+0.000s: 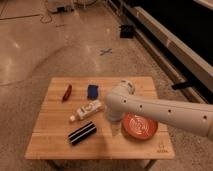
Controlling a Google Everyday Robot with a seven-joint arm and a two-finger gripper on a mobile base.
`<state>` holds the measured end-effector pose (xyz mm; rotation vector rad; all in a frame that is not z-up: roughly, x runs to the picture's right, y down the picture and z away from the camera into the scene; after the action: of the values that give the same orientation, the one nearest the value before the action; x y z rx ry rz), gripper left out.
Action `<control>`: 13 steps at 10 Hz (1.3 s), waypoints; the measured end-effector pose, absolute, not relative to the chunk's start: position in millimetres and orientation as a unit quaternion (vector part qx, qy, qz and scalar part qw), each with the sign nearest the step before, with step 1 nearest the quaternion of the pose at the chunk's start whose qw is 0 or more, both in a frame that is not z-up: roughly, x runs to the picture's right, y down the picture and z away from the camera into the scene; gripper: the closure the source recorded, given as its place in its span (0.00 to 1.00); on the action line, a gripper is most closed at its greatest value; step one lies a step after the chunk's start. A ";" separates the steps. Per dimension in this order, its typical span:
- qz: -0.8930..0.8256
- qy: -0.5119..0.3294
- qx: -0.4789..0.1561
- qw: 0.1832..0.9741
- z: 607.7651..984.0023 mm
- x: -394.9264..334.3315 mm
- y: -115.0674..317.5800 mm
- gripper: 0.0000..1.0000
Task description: Push the eraser across the table
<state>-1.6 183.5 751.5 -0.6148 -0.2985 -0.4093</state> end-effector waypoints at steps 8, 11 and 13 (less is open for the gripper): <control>-0.254 -0.171 -0.293 0.906 797.3 -52.3 191.5 1.00; -0.262 -0.162 -0.290 0.906 813.3 -53.8 188.7 1.00; -0.274 -0.154 -0.289 0.904 823.9 -59.0 194.6 1.00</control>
<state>-59.0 194.6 823.9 -0.5973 -0.3188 -0.5658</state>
